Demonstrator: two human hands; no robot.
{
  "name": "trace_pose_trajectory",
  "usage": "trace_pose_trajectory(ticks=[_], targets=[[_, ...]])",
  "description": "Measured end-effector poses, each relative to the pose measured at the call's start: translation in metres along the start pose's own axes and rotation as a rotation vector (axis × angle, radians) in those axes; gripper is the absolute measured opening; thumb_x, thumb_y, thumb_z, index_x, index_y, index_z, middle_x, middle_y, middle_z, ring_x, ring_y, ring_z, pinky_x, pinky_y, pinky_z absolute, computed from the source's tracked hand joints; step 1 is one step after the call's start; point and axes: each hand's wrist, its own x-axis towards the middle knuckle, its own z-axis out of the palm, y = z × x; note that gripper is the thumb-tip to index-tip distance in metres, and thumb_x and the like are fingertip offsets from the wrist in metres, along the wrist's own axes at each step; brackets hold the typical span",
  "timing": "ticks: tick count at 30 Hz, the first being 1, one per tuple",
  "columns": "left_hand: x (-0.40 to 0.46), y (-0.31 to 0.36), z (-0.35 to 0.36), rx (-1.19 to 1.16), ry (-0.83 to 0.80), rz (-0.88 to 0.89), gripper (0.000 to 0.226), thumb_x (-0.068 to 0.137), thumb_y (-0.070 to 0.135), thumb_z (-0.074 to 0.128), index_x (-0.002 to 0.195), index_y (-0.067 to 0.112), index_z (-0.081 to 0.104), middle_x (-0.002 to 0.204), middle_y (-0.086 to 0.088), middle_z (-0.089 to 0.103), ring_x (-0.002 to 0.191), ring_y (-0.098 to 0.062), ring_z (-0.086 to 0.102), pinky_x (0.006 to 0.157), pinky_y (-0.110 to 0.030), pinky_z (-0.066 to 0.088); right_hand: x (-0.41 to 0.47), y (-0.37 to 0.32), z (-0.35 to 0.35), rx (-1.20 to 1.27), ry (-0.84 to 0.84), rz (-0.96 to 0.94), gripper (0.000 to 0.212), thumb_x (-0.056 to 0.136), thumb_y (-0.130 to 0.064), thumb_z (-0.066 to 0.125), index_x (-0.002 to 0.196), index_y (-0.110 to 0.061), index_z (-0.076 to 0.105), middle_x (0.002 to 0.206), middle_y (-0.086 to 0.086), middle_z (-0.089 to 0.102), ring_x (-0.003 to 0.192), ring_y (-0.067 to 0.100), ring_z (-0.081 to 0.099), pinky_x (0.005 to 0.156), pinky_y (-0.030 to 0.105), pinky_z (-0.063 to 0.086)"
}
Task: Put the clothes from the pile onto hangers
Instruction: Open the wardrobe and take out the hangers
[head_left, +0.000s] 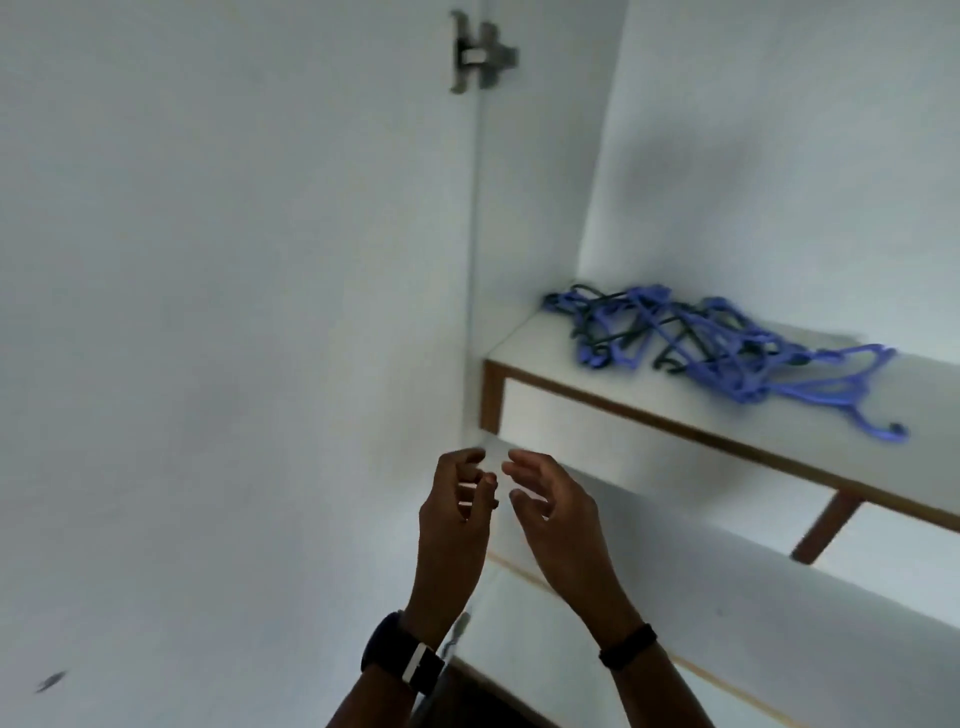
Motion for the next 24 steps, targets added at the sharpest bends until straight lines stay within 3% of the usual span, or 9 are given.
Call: trace_pose_trajectory(ticks=[5, 9, 12, 15, 18, 21, 22, 24], targets=[[0.046, 0.012, 0.111, -0.003, -0.141, 0.007, 0.025, 0.093, 0.016, 0.056, 0.101, 0.04, 0.052, 0.087, 0.006, 0.065, 0.079, -0.014, 0.065, 0.072, -0.033, 0.055, 0.057, 0.028, -0.108, -0.102, 0.16, 0.013, 0.031, 0.09, -0.002, 0.057, 0.114, -0.021, 0.06, 0.103, -0.015, 0.063, 0.098, -0.009, 0.057, 0.074, -0.002, 0.038], [0.082, 0.024, 0.18, 0.025, -0.234, 0.057, 0.021, 0.092, 0.011, 0.056, 0.101, 0.029, 0.056, 0.089, 0.008, 0.062, 0.078, -0.002, 0.06, 0.067, -0.014, 0.047, 0.095, 0.056, -0.18, -0.198, 0.351, 0.063, 0.03, 0.088, -0.002, 0.059, 0.113, -0.017, 0.062, 0.106, -0.007, 0.061, 0.099, 0.004, 0.056, 0.075, -0.003, 0.033], [0.11, 0.025, 0.222, 0.079, -0.242, 0.13, 0.021, 0.091, 0.007, 0.057, 0.101, 0.026, 0.057, 0.092, 0.007, 0.06, 0.083, 0.002, 0.057, 0.07, -0.011, 0.042, 0.116, 0.082, -0.225, -0.307, 0.488, 0.118, 0.027, 0.087, -0.003, 0.059, 0.112, -0.013, 0.062, 0.105, -0.003, 0.056, 0.102, 0.012, 0.053, 0.084, 0.014, 0.035], [0.152, 0.015, 0.259, 0.222, -0.168, 0.22, 0.022, 0.088, 0.009, 0.062, 0.108, 0.016, 0.06, 0.105, -0.003, 0.058, 0.098, -0.016, 0.054, 0.086, -0.029, 0.042, 0.135, 0.112, -0.266, -0.386, 0.551, 0.237, 0.018, 0.091, -0.01, 0.058, 0.108, -0.007, 0.062, 0.108, 0.008, 0.06, 0.106, 0.023, 0.054, 0.085, 0.023, 0.034], [0.205, 0.005, 0.281, 0.587, -0.161, 0.148, 0.039, 0.089, 0.03, 0.06, 0.122, 0.011, 0.053, 0.126, -0.016, 0.05, 0.118, -0.031, 0.047, 0.098, -0.039, 0.035, 0.152, 0.142, -0.296, -0.35, 0.571, 0.461, 0.023, 0.096, -0.024, 0.053, 0.107, -0.005, 0.058, 0.112, 0.015, 0.061, 0.108, 0.028, 0.054, 0.081, 0.025, 0.033], [0.259, -0.009, 0.293, 0.821, -0.282, -0.004, 0.073, 0.088, 0.059, 0.051, 0.144, 0.018, 0.03, 0.152, -0.023, 0.023, 0.141, -0.039, 0.019, 0.112, -0.058, 0.014, 0.175, 0.165, -0.307, -0.298, 0.605, 0.562, 0.034, 0.097, -0.036, 0.049, 0.109, -0.004, 0.056, 0.113, 0.016, 0.061, 0.108, 0.03, 0.055, 0.084, 0.031, 0.038], [0.275, -0.014, 0.296, 0.851, -0.33, -0.085, 0.085, 0.086, 0.068, 0.046, 0.15, 0.019, 0.018, 0.156, -0.023, 0.009, 0.144, -0.041, 0.007, 0.112, -0.062, 0.005, 0.185, 0.169, -0.307, -0.31, 0.617, 0.573, 0.037, 0.097, -0.038, 0.048, 0.111, -0.004, 0.054, 0.112, 0.016, 0.061, 0.108, 0.031, 0.055, 0.086, 0.034, 0.04], [0.304, -0.025, 0.301, 0.862, -0.393, -0.215, 0.1, 0.079, 0.08, 0.038, 0.153, 0.022, 0.004, 0.157, -0.023, -0.005, 0.144, -0.044, -0.001, 0.11, -0.066, 0.003, 0.205, 0.176, -0.305, -0.386, 0.624, 0.59, 0.042, 0.097, -0.041, 0.048, 0.116, -0.004, 0.048, 0.111, 0.018, 0.06, 0.107, 0.034, 0.055, 0.087, 0.037, 0.041]])
